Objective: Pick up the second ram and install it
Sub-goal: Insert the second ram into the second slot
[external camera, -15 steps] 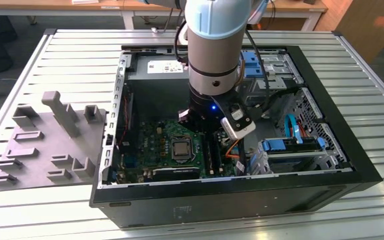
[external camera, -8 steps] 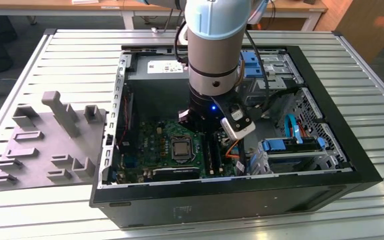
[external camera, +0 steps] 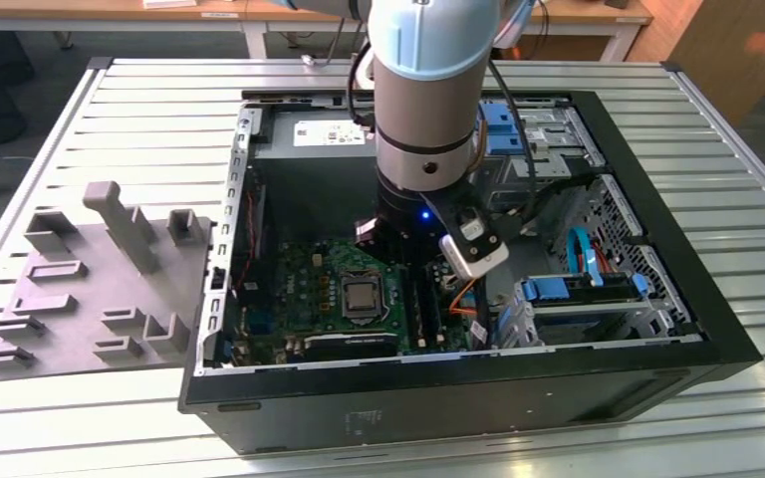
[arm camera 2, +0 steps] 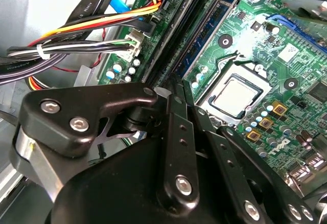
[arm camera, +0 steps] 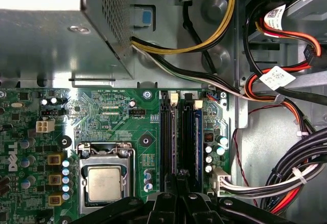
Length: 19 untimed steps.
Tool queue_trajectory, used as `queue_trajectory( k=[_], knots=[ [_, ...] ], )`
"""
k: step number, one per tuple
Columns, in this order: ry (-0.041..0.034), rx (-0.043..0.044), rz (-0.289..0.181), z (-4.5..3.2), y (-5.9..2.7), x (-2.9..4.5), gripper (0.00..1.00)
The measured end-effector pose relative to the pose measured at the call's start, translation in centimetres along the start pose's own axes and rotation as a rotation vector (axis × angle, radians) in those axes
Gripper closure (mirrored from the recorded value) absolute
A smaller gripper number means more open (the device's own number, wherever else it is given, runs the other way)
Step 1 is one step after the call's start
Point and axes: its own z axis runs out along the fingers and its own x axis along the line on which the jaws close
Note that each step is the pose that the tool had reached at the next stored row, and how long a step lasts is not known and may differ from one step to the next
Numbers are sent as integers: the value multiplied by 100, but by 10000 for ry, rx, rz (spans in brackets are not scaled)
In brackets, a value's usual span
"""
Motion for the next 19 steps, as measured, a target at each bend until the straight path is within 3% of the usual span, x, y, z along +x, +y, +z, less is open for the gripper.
queue_trajectory(
  k=[5,8,13,19],
  knots=[
    [2,-33,2,5,-1,0,88],
    [4,-153,9,9,-1,0,88],
    [4,-231,15,12,-1,1,88],
    [6,-248,16,26,-2,2,88]
  ],
)
